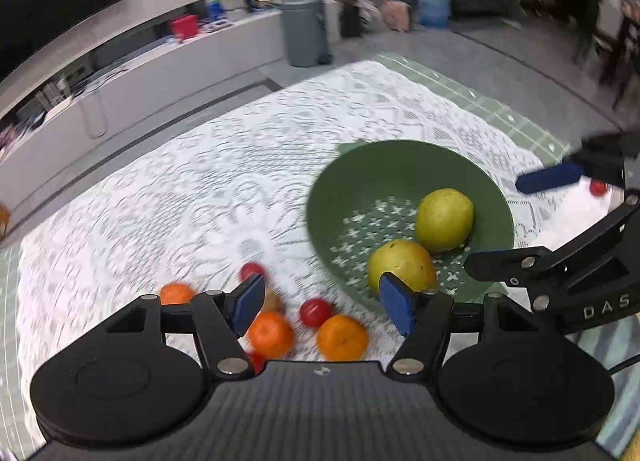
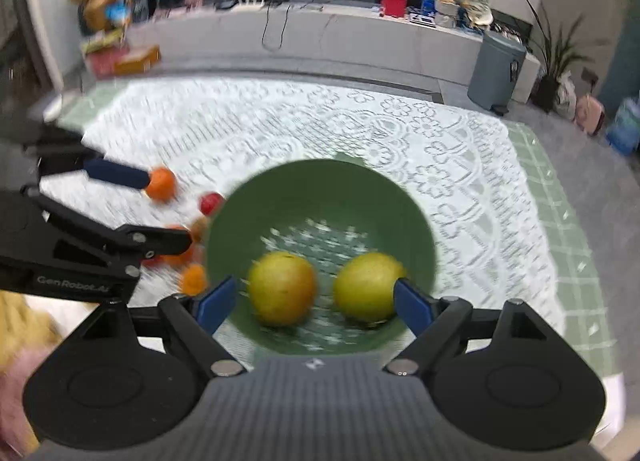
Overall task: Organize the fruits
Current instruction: 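Move the right gripper back to the fruit pile toward an orange, then grasp an orange with the right gripper while the left grasps another orange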
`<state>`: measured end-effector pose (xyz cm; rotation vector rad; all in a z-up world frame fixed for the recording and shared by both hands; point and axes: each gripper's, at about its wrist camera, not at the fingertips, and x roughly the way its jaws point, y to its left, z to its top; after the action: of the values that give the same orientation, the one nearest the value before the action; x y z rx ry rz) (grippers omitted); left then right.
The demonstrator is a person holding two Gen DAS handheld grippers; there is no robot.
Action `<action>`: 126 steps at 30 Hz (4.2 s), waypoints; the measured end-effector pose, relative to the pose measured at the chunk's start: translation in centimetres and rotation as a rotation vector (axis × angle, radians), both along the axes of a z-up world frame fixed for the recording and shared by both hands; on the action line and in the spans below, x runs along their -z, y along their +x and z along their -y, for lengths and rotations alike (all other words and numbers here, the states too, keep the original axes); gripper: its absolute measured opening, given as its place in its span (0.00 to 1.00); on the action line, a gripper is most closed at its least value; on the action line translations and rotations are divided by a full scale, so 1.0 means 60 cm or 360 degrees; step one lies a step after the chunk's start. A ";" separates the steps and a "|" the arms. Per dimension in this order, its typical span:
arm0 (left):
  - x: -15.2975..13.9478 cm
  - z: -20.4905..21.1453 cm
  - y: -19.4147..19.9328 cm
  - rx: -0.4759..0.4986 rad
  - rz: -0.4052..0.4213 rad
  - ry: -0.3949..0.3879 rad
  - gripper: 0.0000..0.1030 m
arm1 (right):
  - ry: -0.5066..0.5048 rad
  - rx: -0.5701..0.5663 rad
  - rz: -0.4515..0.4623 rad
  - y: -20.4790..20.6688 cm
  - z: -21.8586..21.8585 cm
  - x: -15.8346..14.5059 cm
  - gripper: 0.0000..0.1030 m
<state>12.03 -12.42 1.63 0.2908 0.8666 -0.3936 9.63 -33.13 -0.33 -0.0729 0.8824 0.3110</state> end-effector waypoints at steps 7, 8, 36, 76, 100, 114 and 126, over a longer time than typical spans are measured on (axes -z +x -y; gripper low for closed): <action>-0.025 -0.086 -0.053 -0.0175 0.0068 -0.0131 0.75 | 0.0253 0.0089 0.0007 -0.028 -0.048 0.007 0.80; -0.027 -0.101 -0.062 -0.0198 0.0071 -0.0151 0.75 | 0.0292 0.0107 0.0009 -0.031 -0.057 0.010 0.81; 0.092 -0.265 -0.106 -0.0395 -0.0177 -0.0373 0.72 | 0.0137 0.0200 0.0075 -0.063 -0.221 0.118 0.74; 0.168 -0.236 -0.083 -0.0340 -0.0282 -0.0283 0.52 | 0.0198 0.0570 -0.0246 0.027 -0.212 0.187 0.39; 0.142 -0.257 -0.103 -0.0462 -0.0167 -0.0442 0.51 | 0.0315 0.0405 -0.0101 -0.040 -0.204 0.149 0.35; 0.125 -0.248 -0.119 -0.0520 -0.0173 -0.0468 0.51 | 0.0329 0.0237 -0.0147 -0.065 -0.208 0.141 0.01; 0.130 -0.257 -0.124 -0.0551 -0.0191 -0.0455 0.51 | 0.0107 0.0151 -0.0237 -0.053 -0.240 0.164 0.52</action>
<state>4.61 3.03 -6.18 -0.1484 0.9452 -0.2084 6.44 -18.72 -10.20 0.0549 1.0190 0.2594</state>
